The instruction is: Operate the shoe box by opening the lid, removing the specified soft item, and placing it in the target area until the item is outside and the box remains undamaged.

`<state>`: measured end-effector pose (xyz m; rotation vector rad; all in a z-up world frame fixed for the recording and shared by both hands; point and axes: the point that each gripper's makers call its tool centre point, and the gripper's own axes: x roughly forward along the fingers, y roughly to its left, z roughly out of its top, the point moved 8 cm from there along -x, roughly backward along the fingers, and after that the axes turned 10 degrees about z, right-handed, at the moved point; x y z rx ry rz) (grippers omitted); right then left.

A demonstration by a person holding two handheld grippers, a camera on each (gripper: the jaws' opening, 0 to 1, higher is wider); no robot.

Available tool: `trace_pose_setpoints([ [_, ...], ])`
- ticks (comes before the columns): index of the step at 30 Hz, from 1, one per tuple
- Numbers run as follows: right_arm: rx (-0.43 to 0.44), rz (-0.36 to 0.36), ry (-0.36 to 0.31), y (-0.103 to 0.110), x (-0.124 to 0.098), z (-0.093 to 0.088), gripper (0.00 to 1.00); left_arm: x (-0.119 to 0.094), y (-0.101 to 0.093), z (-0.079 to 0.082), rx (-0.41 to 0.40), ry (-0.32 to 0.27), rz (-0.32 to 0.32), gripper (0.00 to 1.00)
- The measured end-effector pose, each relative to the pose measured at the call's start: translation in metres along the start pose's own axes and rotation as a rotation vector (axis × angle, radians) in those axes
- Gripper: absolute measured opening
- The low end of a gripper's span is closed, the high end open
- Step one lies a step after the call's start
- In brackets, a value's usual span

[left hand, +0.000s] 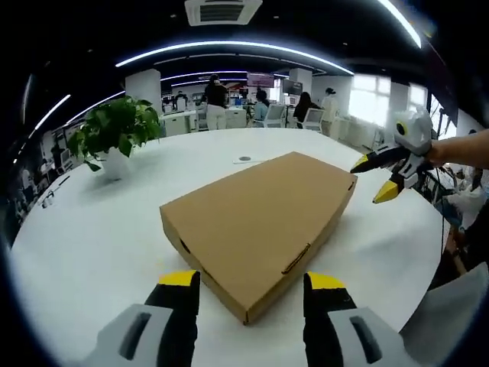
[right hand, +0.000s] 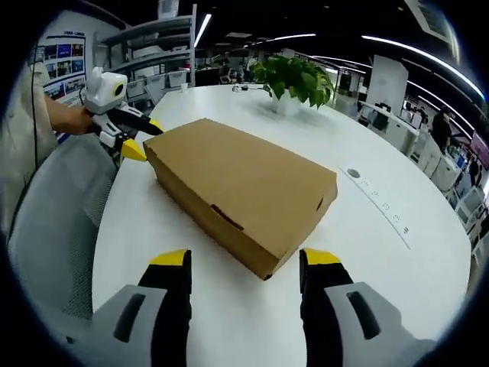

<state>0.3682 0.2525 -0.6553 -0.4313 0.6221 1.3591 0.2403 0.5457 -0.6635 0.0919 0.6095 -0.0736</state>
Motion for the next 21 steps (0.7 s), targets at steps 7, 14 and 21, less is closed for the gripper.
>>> trace_pose_setpoints([
  [7,0.022,-0.027,-0.013,-0.012,0.010,0.005,0.42,0.007,-0.001,-0.003,-0.012,0.015,0.033,0.57],
  [14,0.031,-0.042,-0.019,-0.017,0.020,0.009,0.46,0.010,-0.004,-0.005,-0.035,0.021,0.053,0.59],
  [21,0.058,-0.042,-0.025,-0.016,0.020,0.007,0.47,0.010,-0.003,-0.004,-0.038,0.030,0.046,0.59],
])
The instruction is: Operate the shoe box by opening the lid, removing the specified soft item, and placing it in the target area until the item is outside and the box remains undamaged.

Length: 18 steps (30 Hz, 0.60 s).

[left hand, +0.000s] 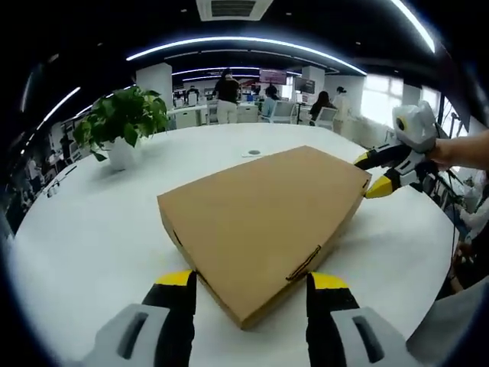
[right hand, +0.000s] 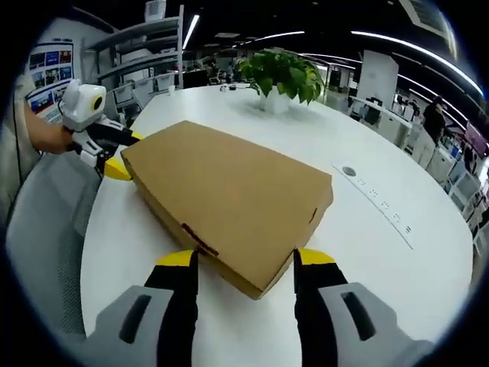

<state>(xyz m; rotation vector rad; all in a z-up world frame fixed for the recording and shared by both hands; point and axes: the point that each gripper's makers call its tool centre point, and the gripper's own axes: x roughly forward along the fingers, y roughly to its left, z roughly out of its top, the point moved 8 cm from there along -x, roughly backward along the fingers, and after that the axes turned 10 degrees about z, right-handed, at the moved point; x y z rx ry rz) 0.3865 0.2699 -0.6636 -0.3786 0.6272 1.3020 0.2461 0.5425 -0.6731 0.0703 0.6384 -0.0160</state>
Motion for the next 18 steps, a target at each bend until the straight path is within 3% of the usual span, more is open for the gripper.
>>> trace_pose_setpoints([
  [10,0.052,-0.031,-0.023,0.007,0.003,0.001,0.47,0.004,0.010,0.004,0.037,0.030,-0.034,0.57],
  [12,0.107,-0.042,-0.043,0.011,0.004,0.002,0.48,0.005,0.011,0.004,0.041,0.031,-0.041,0.57],
  [18,0.117,-0.057,-0.046,0.020,0.005,0.003,0.49,0.005,0.022,0.006,0.063,0.041,-0.081,0.56],
])
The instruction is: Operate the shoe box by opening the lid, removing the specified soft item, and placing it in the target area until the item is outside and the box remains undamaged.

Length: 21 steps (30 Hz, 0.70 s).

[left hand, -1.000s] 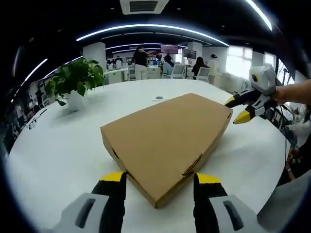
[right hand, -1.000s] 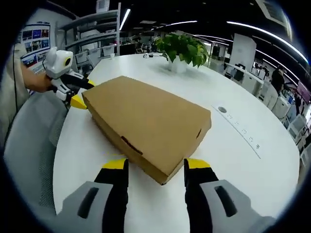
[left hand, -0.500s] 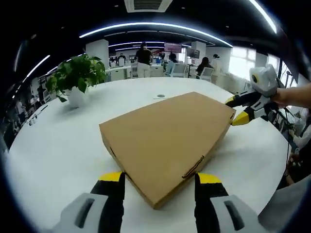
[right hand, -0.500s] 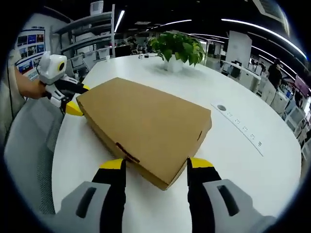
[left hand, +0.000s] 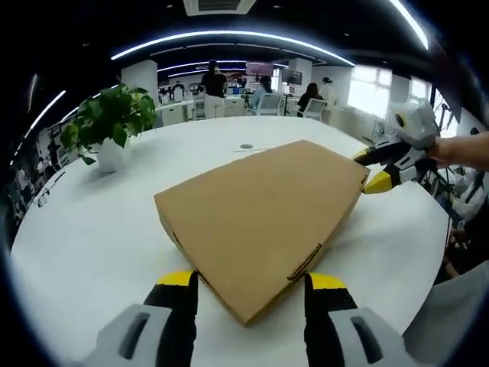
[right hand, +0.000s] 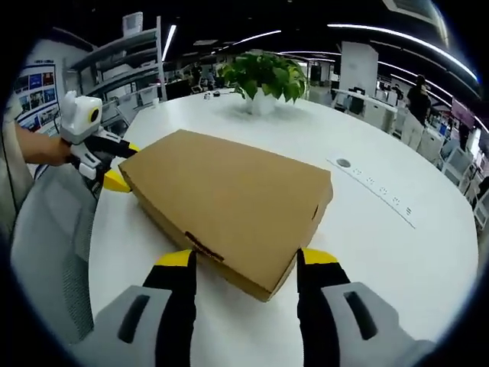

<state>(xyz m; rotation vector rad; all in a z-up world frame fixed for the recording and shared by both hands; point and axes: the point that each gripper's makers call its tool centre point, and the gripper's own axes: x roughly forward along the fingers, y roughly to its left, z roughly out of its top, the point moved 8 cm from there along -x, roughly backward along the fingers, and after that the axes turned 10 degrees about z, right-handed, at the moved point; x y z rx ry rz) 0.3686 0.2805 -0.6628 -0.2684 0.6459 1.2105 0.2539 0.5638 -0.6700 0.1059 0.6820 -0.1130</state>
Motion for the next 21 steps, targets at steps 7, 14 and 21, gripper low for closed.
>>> trace_pose_setpoints([
  [7,0.056,-0.023,-0.028,0.013,0.003,-0.001,0.49,0.000,0.012,0.000,0.030,0.019,-0.028,0.56],
  [14,0.086,-0.035,-0.015,0.030,0.004,0.000,0.51,-0.002,0.022,-0.002,0.063,0.028,-0.064,0.56],
  [21,0.069,-0.039,-0.001,0.049,0.005,-0.003,0.48,-0.005,0.037,-0.006,0.104,0.036,-0.110,0.56],
])
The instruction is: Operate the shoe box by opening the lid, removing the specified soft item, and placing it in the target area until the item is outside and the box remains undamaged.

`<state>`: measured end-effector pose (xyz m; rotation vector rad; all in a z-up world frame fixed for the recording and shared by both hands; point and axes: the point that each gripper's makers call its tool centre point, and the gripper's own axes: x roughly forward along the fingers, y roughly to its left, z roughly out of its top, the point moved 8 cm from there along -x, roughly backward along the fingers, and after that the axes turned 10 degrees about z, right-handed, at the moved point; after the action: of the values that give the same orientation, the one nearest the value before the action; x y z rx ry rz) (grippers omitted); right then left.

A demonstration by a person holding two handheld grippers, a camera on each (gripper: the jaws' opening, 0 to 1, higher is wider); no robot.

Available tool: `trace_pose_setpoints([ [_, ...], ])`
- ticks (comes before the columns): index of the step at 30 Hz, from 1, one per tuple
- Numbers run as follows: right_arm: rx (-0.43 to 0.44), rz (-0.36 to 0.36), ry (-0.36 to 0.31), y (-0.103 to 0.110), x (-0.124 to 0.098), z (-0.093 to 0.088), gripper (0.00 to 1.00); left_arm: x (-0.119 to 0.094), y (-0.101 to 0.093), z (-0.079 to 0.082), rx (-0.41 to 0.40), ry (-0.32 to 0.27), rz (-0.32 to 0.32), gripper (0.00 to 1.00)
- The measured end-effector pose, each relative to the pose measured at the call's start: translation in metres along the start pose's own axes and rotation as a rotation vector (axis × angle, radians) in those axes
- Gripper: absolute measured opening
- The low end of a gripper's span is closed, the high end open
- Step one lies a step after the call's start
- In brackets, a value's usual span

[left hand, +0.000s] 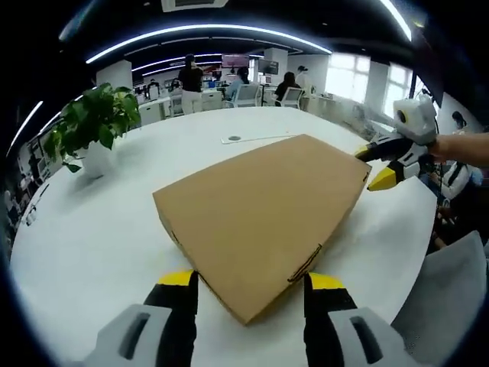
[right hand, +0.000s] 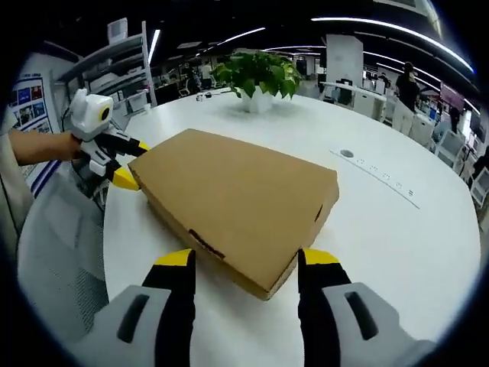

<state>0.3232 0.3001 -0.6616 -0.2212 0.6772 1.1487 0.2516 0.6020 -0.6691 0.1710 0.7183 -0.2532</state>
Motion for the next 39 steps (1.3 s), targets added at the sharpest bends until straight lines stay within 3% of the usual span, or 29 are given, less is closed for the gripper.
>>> trace_pose_setpoints([
  [30,0.026,-0.013,-0.021,0.063,0.017,-0.001,0.44,-0.018,0.046,-0.009,0.135,0.065,-0.129,0.56],
  [39,0.024,0.013,-0.042,0.083,0.028,0.001,0.49,-0.021,0.061,-0.011,0.163,0.089,-0.143,0.56],
])
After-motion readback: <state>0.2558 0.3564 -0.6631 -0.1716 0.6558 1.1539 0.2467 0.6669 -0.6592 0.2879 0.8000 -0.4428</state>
